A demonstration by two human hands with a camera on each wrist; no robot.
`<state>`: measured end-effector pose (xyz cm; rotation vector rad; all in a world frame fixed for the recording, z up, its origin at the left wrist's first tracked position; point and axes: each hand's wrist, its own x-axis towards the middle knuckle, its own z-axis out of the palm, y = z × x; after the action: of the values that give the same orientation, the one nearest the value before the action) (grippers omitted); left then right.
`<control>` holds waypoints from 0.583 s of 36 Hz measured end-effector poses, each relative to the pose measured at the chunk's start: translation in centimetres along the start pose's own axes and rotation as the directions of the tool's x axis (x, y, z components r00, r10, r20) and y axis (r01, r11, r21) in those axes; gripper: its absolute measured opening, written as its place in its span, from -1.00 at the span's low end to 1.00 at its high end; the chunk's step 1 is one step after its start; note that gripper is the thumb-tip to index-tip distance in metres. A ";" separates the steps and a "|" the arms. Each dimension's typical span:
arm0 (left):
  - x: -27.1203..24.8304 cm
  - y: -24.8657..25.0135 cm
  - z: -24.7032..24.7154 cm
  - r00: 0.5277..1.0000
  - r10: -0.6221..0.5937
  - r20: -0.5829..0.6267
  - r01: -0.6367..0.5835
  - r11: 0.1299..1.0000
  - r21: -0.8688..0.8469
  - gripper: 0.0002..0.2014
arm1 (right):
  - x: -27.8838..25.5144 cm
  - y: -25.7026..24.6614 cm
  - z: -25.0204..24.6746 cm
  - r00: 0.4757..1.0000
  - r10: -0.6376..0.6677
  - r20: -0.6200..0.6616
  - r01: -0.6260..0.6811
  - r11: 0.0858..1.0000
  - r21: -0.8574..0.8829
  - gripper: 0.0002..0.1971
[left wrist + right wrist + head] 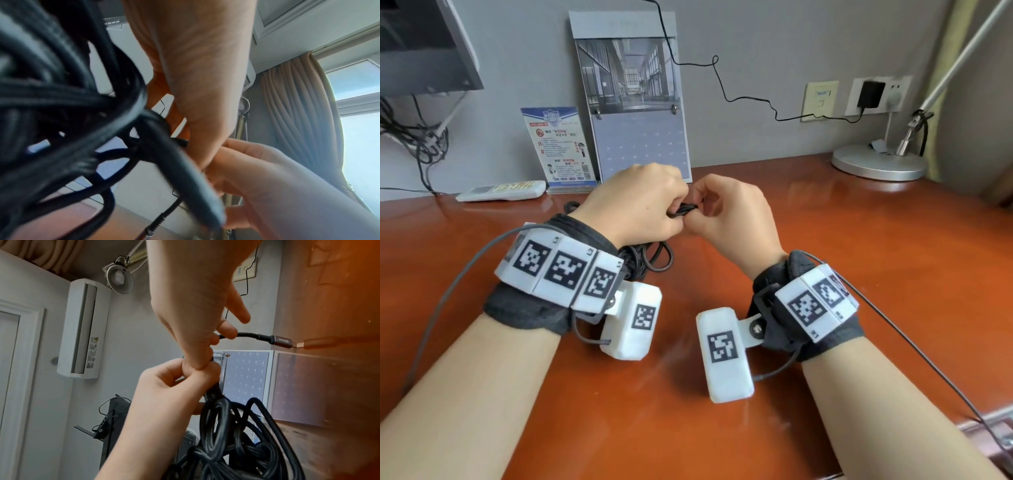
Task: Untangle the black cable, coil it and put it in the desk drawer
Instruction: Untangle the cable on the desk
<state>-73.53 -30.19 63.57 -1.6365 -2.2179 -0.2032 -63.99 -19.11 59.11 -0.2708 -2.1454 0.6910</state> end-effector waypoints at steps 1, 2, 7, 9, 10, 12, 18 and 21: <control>0.0 -0.1 0.1 1.000 0.000 0.002 0.000 1.000 -0.015 -0.65 | 0.0 0.0 0.0 1.000 0.010 -0.005 -0.010 1.000 0.015 -0.91; 0.1 -0.1 0.2 1.000 0.001 0.006 -0.001 0.999 -0.036 -0.66 | 0.0 0.0 0.0 1.000 0.024 -0.015 -0.024 0.999 0.033 -0.93; 0.1 0.1 0.2 0.998 0.058 -0.020 -0.060 0.989 -0.138 -0.79 | 0.3 0.5 -0.5 0.990 0.138 -0.018 -0.135 0.983 0.125 -0.88; 0.1 0.0 0.2 0.996 0.091 -0.020 -0.093 0.981 -0.168 -0.83 | 0.3 0.7 -0.8 0.981 0.195 -0.001 -0.192 0.966 0.176 -0.88; 0.1 0.0 0.2 0.995 0.098 -0.012 -0.099 0.977 -0.190 -0.83 | 0.3 0.8 -0.8 0.975 0.224 0.005 -0.220 0.952 0.212 -0.89; 0.0 -0.1 0.1 0.996 0.093 0.013 -0.087 0.963 -0.254 -0.80 | 0.3 1.1 -0.9 0.962 0.272 0.022 -0.267 0.920 0.287 -0.92; 0.0 0.4 0.3 0.999 0.039 0.012 -0.032 0.932 -0.361 -0.60 | 0.2 0.8 -0.9 0.932 0.319 0.172 -0.362 0.838 0.407 -0.86; 0.1 0.5 0.3 0.995 -0.047 0.089 0.073 0.946 -0.317 -0.56 | 0.2 0.9 -0.9 0.951 0.265 0.159 -0.305 0.886 0.350 -0.90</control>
<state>-73.16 -29.83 63.24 -1.7663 -2.3965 -0.5503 -63.46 -17.93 59.19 -0.3544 -2.0401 1.2914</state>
